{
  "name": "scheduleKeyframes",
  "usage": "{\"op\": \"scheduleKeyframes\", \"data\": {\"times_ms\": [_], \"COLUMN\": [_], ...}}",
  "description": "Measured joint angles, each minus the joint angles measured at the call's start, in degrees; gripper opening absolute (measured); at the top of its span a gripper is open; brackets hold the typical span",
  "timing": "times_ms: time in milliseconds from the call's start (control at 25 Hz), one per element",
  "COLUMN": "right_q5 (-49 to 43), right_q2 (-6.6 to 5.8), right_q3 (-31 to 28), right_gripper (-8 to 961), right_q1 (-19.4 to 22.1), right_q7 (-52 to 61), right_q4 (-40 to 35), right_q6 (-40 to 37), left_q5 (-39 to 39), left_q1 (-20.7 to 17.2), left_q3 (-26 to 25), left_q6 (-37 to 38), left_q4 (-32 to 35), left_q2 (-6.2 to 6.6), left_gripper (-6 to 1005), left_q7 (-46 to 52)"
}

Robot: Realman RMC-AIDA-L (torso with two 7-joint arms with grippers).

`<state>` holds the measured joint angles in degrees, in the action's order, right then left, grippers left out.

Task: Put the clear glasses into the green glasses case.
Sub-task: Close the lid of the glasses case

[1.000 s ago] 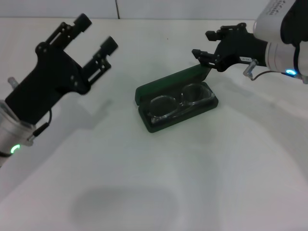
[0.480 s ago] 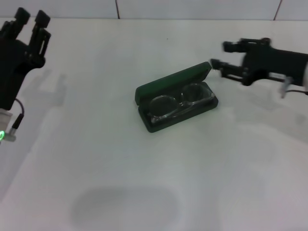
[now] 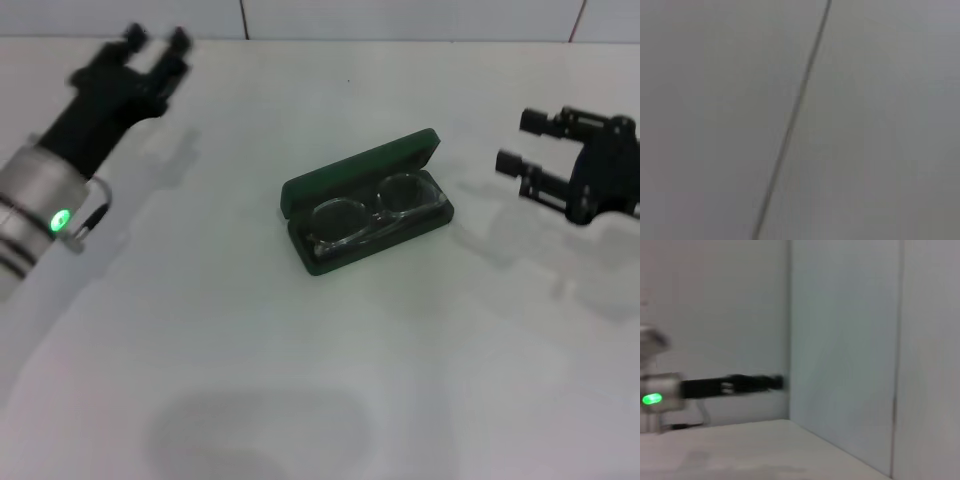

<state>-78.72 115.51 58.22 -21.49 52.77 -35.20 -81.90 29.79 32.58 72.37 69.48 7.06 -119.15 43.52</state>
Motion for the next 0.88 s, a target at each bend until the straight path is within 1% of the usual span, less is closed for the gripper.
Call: {"op": "scheduleKeyframes", "data": {"times_ms": [40,120,240,360,480,560,720,800,880], "right_q5": [0.0,-1.2,-6.5,-14.9,-20.4,-22.4,-23.2,-24.3,-25.4], "right_q2": [-0.02,-0.02,-0.07,-0.18,-0.23,-0.19,-0.19,-0.23,-0.25], "right_q3": [0.1,0.4,0.6,0.6,0.6,0.6,0.6,0.5,0.5], "right_gripper": [514,515,515,515,515,515,515,514,514], "right_q1": [0.0,0.1,-0.4,-1.2,-1.3,-1.1,-0.6,-0.7,-0.8], "right_q7": [-2.2,-4.5,-4.0,0.8,4.1,5.0,5.2,6.0,6.9], "right_q4": [1.4,3.1,3.6,1.7,-0.5,-1.2,-1.2,-1.2,-1.7], "right_q6": [-0.8,-2.3,-3.8,-5.8,-7.4,-7.9,-8.2,-8.4,-8.5], "left_q5": [2.2,9.2,19.4,30.6,38.9,40.0,40.1,39.9,39.7], "left_q1": [0.7,3.4,7.7,11.8,14.7,15.2,15.4,15.5,15.4], "left_q3": [0.4,1.4,1.6,1.7,1.7,1.9,3.5,5.3,6.0], "left_q6": [-3.1,-10.8,-17.2,-19.4,-19.7,-19.7,-20.2,-21.4,-22.8], "left_q4": [1.0,3.9,6.5,7.9,8.3,8.3,8.3,8.4,8.5], "left_q2": [0.28,0.75,0.51,0.05,-0.43,-0.65,-0.98,-1.06,-1.15], "left_gripper": [483,553,657,872,873,873,874,874,874], "left_q7": [2.7,9.0,15.5,24.1,30.8,31.9,32.2,32.5,33.0]}}
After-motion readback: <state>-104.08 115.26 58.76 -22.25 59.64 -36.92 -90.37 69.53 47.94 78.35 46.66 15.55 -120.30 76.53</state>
